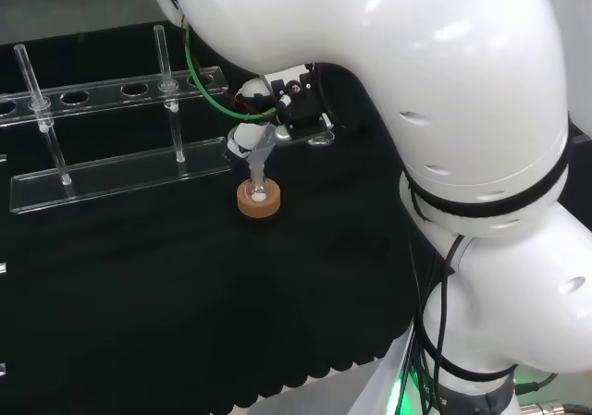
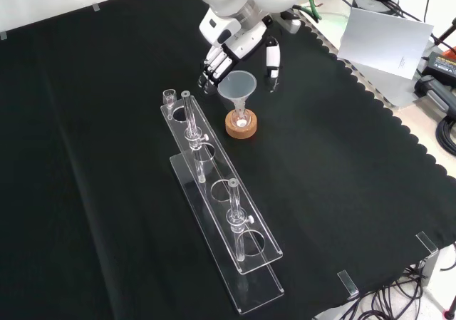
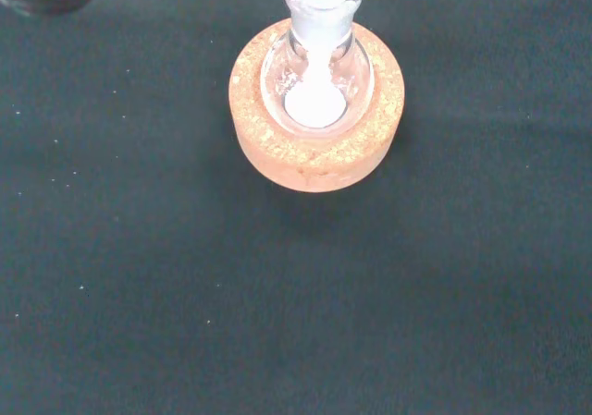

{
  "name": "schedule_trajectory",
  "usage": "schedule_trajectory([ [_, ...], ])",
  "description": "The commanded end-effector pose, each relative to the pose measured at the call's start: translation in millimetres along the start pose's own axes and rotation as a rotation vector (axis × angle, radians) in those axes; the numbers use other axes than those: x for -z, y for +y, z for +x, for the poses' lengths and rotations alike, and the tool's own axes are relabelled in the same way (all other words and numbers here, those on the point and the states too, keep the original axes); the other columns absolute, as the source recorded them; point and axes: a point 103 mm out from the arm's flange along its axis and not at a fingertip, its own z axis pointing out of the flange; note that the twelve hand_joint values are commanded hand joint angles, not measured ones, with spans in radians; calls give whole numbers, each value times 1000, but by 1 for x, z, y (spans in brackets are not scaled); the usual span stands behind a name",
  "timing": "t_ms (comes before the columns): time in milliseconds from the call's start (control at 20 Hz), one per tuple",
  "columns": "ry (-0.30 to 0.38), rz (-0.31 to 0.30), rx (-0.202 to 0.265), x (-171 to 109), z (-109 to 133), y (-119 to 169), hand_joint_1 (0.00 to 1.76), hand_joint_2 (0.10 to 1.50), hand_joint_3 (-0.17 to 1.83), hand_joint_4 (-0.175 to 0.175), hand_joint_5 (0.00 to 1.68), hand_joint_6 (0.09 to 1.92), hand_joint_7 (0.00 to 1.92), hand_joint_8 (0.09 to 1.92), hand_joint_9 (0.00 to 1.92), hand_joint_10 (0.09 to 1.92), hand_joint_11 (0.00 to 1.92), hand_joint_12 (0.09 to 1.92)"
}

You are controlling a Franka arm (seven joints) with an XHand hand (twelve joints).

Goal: Remove the funnel from the round-bottom flask.

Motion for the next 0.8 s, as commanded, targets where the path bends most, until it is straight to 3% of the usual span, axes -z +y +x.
schedule_trajectory([
  [50, -6, 6, 3, -3, -1, 11, 699, 751, 106, -87, 68, 87, 65, 87, 29, 931, 315, 1476],
  [200, -13, 8, 9, -5, 0, 14, 717, 752, 114, -81, 83, 87, 85, 109, 77, 921, 320, 1473],
  [350, -11, 7, 14, -6, -1, 15, 731, 742, 143, -78, 118, 87, 20, 431, 153, 876, 341, 1450],
  [500, -25, 13, 10, -8, -1, 16, 740, 736, 161, -77, 145, 87, 1, 611, 204, 861, 356, 1443],
  [800, -39, 17, -9, -18, -7, 20, 753, 726, 204, -73, 230, 87, 61, 747, 316, 806, 387, 1418],
])
